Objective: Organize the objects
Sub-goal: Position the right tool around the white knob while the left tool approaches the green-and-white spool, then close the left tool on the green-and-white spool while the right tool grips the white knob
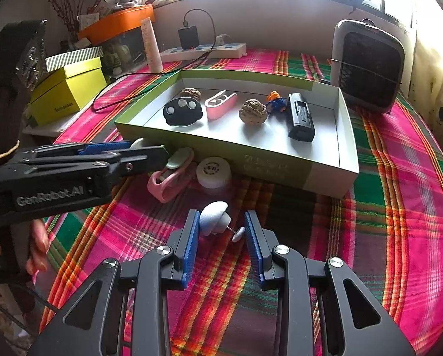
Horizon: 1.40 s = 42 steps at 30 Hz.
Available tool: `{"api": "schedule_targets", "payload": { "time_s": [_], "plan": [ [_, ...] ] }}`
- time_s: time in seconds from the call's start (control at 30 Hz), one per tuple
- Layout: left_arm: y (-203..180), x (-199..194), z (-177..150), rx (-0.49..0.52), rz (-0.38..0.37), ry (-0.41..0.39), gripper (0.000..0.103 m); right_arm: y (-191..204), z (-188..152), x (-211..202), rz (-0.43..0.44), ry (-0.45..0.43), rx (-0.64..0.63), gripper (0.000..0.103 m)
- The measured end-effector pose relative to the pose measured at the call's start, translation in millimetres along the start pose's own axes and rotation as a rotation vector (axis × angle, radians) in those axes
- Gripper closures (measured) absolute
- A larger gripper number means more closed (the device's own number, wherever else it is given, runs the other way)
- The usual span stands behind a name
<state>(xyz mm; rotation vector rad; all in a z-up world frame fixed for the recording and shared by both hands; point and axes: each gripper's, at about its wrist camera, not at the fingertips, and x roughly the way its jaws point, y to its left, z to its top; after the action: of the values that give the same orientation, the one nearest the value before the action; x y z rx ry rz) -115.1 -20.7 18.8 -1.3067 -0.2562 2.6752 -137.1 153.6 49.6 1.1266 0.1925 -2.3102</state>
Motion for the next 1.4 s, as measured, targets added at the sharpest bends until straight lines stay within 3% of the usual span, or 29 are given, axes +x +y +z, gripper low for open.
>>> {"api": "schedule_targets", "payload": {
  "time_s": [1.23, 1.4],
  "plan": [
    [12, 9, 2, -0.013, 0.063, 0.012, 0.053, -1, 0, 0, 0.005, -0.001, 0.003, 0.071],
    [12, 10, 2, -0.016, 0.064, 0.011, 0.059, -1, 0, 0, 0.005, -0.001, 0.003, 0.071]
  ]
}}
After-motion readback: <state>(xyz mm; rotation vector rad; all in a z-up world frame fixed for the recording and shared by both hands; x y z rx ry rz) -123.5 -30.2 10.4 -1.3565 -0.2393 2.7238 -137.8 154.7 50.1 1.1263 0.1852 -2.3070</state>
